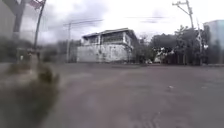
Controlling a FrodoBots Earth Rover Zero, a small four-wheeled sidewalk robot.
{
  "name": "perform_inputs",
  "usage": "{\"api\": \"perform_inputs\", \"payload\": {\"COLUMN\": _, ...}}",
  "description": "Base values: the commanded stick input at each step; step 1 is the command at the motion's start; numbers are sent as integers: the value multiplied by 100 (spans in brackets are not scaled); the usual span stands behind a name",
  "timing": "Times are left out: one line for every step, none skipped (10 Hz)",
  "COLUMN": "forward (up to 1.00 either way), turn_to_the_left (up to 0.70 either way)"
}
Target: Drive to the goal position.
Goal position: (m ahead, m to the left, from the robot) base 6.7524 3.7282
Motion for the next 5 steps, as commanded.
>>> {"api": "perform_inputs", "payload": {"forward": 100, "turn_to_the_left": 0}}
{"api": "perform_inputs", "payload": {"forward": 100, "turn_to_the_left": 0}}
{"api": "perform_inputs", "payload": {"forward": 100, "turn_to_the_left": 0}}
{"api": "perform_inputs", "payload": {"forward": 100, "turn_to_the_left": 0}}
{"api": "perform_inputs", "payload": {"forward": 100, "turn_to_the_left": 0}}
